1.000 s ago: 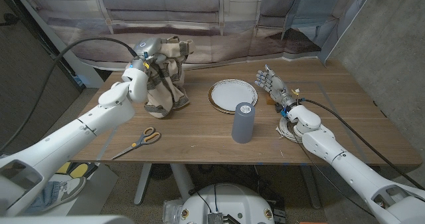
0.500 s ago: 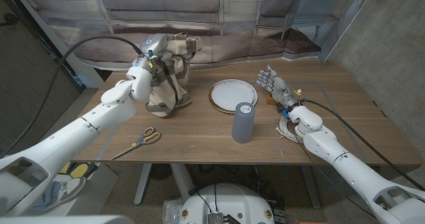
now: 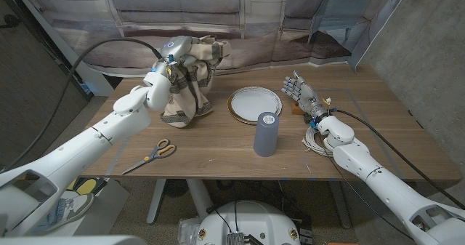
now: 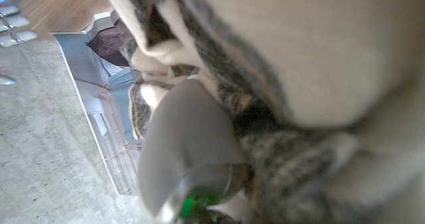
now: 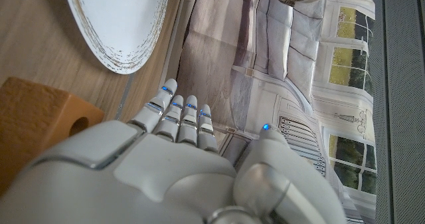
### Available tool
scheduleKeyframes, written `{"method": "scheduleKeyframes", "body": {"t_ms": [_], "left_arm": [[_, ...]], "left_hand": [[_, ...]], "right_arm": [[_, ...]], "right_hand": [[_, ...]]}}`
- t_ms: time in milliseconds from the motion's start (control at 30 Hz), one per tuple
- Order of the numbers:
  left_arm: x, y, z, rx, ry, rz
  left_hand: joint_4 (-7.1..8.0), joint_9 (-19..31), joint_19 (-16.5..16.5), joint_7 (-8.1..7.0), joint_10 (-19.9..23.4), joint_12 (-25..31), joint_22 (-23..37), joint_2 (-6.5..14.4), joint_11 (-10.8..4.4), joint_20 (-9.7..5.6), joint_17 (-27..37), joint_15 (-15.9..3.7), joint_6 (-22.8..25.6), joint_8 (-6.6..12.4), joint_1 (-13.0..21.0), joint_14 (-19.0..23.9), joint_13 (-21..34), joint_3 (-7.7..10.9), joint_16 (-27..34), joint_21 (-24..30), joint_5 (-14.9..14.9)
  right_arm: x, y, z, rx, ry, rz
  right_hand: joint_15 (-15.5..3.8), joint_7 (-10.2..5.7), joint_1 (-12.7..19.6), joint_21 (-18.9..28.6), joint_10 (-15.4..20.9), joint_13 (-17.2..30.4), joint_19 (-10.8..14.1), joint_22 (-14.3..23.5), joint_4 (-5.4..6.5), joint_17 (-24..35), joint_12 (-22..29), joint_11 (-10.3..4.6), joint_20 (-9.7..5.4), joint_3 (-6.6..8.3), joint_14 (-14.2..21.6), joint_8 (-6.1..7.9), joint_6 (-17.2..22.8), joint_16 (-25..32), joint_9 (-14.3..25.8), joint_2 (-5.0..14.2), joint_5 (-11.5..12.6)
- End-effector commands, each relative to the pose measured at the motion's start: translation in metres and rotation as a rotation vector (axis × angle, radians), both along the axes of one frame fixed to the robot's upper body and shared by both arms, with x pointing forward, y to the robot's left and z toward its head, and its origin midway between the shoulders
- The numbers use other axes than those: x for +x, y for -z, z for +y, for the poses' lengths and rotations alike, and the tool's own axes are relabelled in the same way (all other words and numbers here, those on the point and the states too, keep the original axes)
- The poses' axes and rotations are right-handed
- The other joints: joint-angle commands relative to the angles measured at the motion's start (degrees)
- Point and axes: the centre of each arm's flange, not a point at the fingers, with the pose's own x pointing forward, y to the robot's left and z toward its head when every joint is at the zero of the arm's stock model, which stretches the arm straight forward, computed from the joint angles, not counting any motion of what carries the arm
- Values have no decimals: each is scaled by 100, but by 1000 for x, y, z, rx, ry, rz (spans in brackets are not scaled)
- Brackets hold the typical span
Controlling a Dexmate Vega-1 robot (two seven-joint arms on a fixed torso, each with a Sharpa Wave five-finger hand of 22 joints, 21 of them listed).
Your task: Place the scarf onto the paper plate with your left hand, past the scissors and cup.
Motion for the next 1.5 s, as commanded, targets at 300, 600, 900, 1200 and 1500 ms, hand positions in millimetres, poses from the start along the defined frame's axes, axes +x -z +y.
{"method": "scheduleKeyframes", "body": {"t_ms": [300,600,900,1200,1500], "left_arm": [[9,-13,-15,46,67,-17],[8,-26,-33,91,85,-35],[5,-30,-44,109,110,-54],[0,-34,-49,117,101,-72],[-5,-40,-51,121,97,-104]], "left_hand": [[27,0,-19,60,110,-37,3,10,23,-78,46,-800,74,30,-53,187,53,3,-33,56,60],[16,-12,-54,73,134,-65,0,6,33,-70,64,-802,121,41,-47,205,73,5,-61,70,66],[8,-22,-64,77,162,-87,0,12,34,-61,85,-789,140,42,-38,228,90,10,-78,91,69],[-2,-32,-80,80,185,-113,-3,16,32,-66,108,-801,185,52,-27,236,107,15,-103,110,67],[-18,-42,-97,78,227,-140,-4,19,29,-63,136,-800,219,57,-7,259,117,23,-121,131,62]], "right_arm": [[0,0,3,2,8,1],[-3,2,0,22,19,-11],[-5,6,-2,43,20,-14],[-5,5,-4,44,17,-17],[-4,4,-5,44,13,-19]], "right_hand": [[8,5,0,-22,41,19,46,25,-13,13,3,8,9,-25,58,-8,28,-6,11,35,-18],[9,1,0,-29,36,19,48,26,-14,13,0,8,10,-26,61,-7,28,-7,11,38,-19],[12,2,-2,-36,39,19,52,26,-15,13,-1,4,9,-29,65,-8,28,-6,11,40,-20],[11,1,-2,-43,34,19,54,26,-18,13,-4,12,11,-31,68,-8,27,-7,11,40,-20],[13,3,-4,-51,41,19,56,27,-20,14,-3,11,12,-34,65,-8,27,-9,10,41,-21]]}}
